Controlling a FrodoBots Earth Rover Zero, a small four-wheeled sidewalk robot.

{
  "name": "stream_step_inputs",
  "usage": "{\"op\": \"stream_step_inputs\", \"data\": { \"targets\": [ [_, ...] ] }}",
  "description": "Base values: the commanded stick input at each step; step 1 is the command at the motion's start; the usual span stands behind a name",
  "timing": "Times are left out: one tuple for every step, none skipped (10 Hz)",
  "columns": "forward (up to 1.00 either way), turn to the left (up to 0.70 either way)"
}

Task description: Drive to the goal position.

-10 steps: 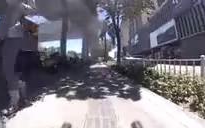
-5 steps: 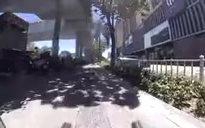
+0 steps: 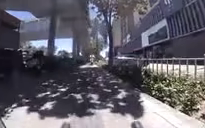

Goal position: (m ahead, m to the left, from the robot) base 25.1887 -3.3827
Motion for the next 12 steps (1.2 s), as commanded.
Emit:
{"op": "stream_step_inputs", "data": {
  "targets": [
    [0.45, 0.22],
    [0.45, 0.27],
    [0.45, 0.1],
    [0.45, 0.0],
    [0.45, 0.0],
    [0.45, 0.0],
    [0.45, 0.0],
    [0.45, 0.0],
    [0.45, 0.0],
    [0.45, 0.23],
    [0.45, 0.27],
    [0.45, 0.27]
  ]
}}
